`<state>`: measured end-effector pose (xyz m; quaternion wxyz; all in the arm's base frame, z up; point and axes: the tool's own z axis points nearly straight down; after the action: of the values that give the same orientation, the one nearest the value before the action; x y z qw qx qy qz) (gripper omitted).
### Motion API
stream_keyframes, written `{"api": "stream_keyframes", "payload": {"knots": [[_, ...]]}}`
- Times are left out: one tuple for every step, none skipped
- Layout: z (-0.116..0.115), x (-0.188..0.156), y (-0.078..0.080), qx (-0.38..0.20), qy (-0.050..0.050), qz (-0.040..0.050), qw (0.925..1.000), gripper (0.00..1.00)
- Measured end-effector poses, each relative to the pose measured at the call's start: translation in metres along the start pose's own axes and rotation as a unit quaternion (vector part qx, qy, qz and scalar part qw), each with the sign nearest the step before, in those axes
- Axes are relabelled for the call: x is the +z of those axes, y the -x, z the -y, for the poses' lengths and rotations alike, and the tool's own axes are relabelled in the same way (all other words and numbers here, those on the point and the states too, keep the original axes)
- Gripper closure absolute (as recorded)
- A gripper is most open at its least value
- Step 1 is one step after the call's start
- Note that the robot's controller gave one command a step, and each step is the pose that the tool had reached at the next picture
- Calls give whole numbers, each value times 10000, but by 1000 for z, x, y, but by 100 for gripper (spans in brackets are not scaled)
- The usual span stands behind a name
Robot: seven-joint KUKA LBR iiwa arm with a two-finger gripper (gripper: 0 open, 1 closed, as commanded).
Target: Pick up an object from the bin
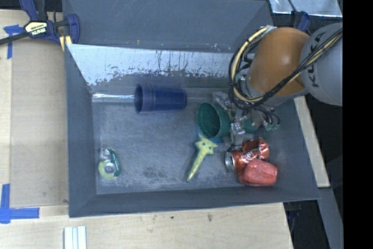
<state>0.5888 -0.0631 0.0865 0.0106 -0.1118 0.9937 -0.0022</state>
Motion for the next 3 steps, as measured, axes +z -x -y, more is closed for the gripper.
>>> {"api": "stream_keyframes", "payload": {"knots": [[-1, -17, -1, -1, -3, 16, 10000, 100], [0, -31, -1, -3, -6, 13, 10000, 100], [0, -44, -1, -2, -1, -2, 10000, 100]]}}
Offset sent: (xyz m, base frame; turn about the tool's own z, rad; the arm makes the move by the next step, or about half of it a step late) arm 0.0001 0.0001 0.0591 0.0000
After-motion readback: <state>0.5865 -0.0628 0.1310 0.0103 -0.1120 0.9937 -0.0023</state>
